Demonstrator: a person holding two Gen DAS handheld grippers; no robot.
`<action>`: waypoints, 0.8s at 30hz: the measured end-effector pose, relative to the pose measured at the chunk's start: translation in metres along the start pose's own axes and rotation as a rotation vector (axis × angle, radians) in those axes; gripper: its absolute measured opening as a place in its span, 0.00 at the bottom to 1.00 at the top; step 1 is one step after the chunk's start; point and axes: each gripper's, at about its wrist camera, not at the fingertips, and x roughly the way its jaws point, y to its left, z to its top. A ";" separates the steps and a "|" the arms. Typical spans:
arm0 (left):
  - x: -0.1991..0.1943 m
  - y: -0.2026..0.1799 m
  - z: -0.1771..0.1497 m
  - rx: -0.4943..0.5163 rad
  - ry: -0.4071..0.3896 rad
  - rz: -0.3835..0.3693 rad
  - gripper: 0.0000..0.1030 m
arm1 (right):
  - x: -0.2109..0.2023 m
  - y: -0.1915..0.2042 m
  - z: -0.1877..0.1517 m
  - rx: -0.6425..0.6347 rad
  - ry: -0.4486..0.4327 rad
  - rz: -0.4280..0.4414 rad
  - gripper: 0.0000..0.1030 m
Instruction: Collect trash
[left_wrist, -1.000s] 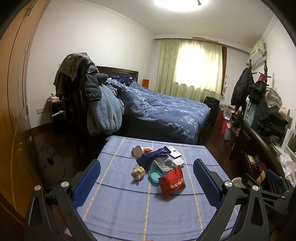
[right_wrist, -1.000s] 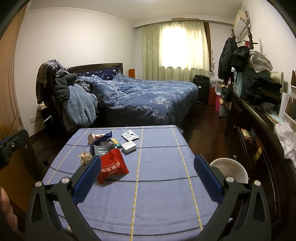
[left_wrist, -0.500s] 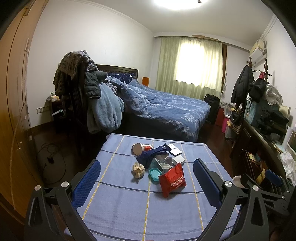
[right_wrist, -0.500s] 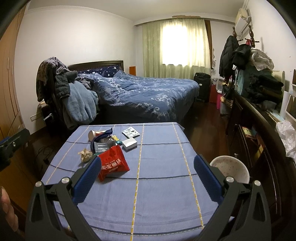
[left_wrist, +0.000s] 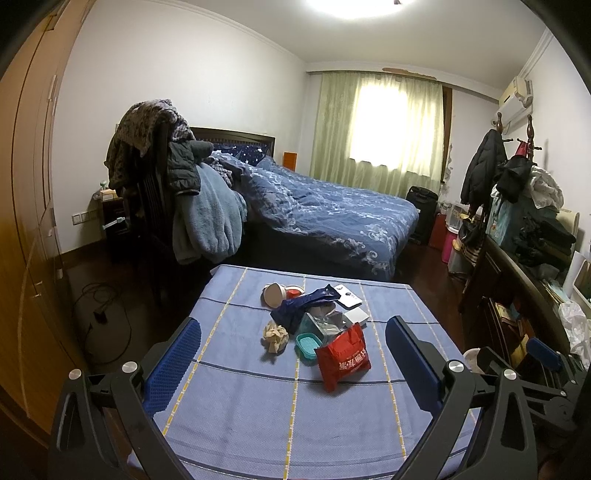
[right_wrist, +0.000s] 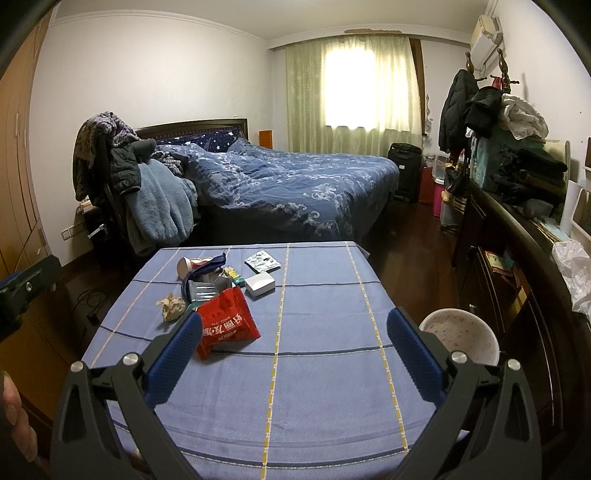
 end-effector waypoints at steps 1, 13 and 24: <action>0.000 0.000 0.002 0.000 0.000 0.001 0.96 | 0.000 0.000 0.000 -0.001 0.000 0.000 0.97; 0.001 -0.001 0.001 0.001 0.000 0.003 0.96 | 0.001 0.001 0.000 -0.001 -0.003 -0.002 0.97; 0.001 -0.001 0.003 0.000 0.002 0.003 0.96 | 0.001 0.001 0.000 -0.001 -0.002 -0.002 0.97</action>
